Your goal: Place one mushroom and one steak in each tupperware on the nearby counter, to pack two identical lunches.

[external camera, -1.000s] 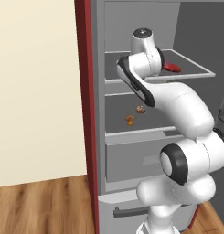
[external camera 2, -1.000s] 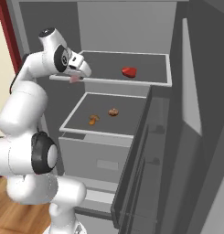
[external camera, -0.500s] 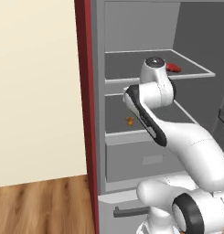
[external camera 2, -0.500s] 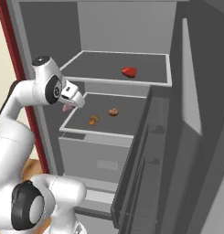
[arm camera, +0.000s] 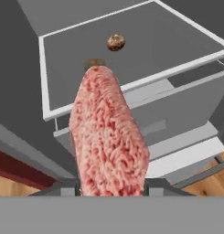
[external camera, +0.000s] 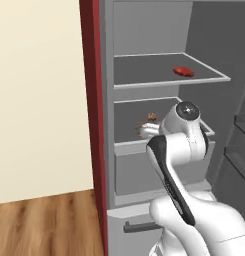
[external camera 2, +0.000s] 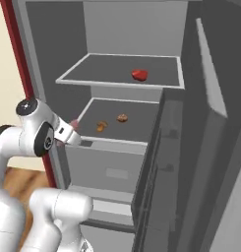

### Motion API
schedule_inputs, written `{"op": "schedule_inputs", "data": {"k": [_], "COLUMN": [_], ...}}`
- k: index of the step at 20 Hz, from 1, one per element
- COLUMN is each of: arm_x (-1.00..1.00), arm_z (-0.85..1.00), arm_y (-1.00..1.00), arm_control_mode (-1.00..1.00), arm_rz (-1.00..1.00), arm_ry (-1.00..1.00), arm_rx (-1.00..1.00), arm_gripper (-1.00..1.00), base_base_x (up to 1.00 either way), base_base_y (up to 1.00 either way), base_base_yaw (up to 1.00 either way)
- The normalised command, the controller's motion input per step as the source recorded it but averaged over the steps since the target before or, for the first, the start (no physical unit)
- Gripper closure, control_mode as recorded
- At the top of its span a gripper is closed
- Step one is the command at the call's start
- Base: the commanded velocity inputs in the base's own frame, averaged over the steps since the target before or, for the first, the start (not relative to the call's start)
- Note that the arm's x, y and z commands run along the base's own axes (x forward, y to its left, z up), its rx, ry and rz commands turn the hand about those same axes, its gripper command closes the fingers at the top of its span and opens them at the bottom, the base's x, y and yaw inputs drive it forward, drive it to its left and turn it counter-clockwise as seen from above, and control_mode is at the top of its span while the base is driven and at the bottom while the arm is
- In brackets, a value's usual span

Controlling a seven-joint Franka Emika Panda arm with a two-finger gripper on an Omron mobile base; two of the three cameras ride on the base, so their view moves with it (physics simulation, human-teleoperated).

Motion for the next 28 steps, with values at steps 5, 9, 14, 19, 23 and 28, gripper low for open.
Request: {"op": "schedule_inputs", "data": {"k": [5, 9, 14, 19, 23, 28], "arm_x": [0.00, 0.00, 0.00, 0.00, 0.00, 0.00], "arm_z": [0.00, 0.00, 0.00, 0.00, 0.00, 0.00], "arm_y": [0.00, 0.00, 0.00, 0.00, 0.00, 0.00], "arm_control_mode": [1.00, 1.00, 1.00, 1.00, 1.00, 1.00], "arm_rz": [0.00, 0.00, 0.00, 0.00, 0.00, 0.00], "arm_ry": [0.00, 0.00, 0.00, 0.00, 0.00, 0.00], "arm_rx": [0.00, 0.00, 0.00, 0.00, 0.00, 0.00], "arm_gripper": [1.00, 1.00, 1.00, 1.00, 1.00, 1.00], "base_base_x": [-1.00, -1.00, -0.98, -0.69, -0.18, 0.74], "base_base_y": [0.50, 0.28, 0.21, 0.24, -0.09, -0.59], "base_base_yaw": [-0.53, -0.77, -0.81, -0.81, -0.98, -0.56]}}
